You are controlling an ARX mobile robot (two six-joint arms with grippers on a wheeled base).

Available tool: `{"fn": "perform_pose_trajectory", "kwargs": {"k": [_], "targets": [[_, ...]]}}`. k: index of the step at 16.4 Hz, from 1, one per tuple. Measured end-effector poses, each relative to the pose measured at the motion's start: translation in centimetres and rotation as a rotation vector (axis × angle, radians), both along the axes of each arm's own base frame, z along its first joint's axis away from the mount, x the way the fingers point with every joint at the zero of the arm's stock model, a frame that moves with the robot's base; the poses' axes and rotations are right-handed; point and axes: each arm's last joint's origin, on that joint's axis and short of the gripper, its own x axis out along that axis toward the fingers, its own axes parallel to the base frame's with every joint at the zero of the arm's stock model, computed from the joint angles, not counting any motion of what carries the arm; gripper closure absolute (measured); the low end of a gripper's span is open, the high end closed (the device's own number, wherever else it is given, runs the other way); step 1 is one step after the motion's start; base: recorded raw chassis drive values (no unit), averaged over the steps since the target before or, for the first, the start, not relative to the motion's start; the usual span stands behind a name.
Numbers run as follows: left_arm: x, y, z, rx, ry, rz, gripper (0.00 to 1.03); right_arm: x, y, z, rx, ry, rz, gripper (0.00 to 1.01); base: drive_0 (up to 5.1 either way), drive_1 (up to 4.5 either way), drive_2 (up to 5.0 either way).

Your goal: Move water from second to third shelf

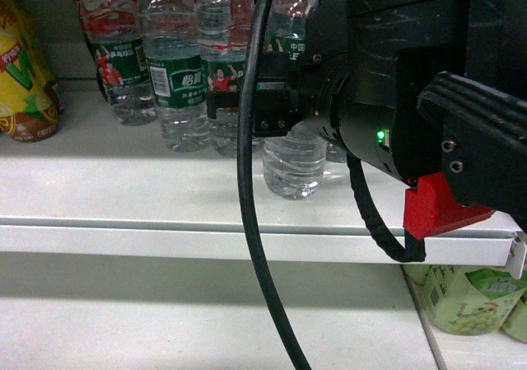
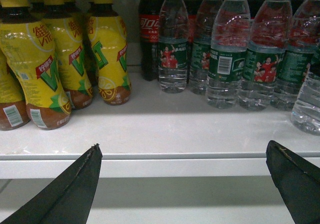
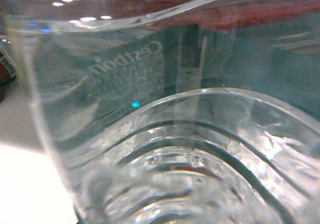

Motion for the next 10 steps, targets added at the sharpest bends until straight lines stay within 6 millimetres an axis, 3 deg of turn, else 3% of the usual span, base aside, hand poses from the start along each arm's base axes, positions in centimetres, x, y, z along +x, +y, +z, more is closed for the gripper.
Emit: {"fn": "perform_pose_trajectory", "kwargs": {"k": [3, 7, 10], "targets": [[0.0, 0.0, 0.0, 0.0, 0.0, 0.0, 0.05, -1.5, -0.5, 0.2, -0.009, 0.007, 0.014, 0.6, 0.0, 0.0, 0.0], [0.0, 0.0, 0.0, 0.0, 0.0, 0.0, 0.05, -4.5, -2.9, 0.4, -0.035, 0.018, 0.034, 0.6, 0.0, 0.0, 0.0], [0.0, 0.0, 0.0, 0.0, 0.0, 0.0, 0.05, -7.8, -7.2, 0.4, -0.052, 0.034, 0.004, 0.6, 0.0, 0.0, 0.0]]}}
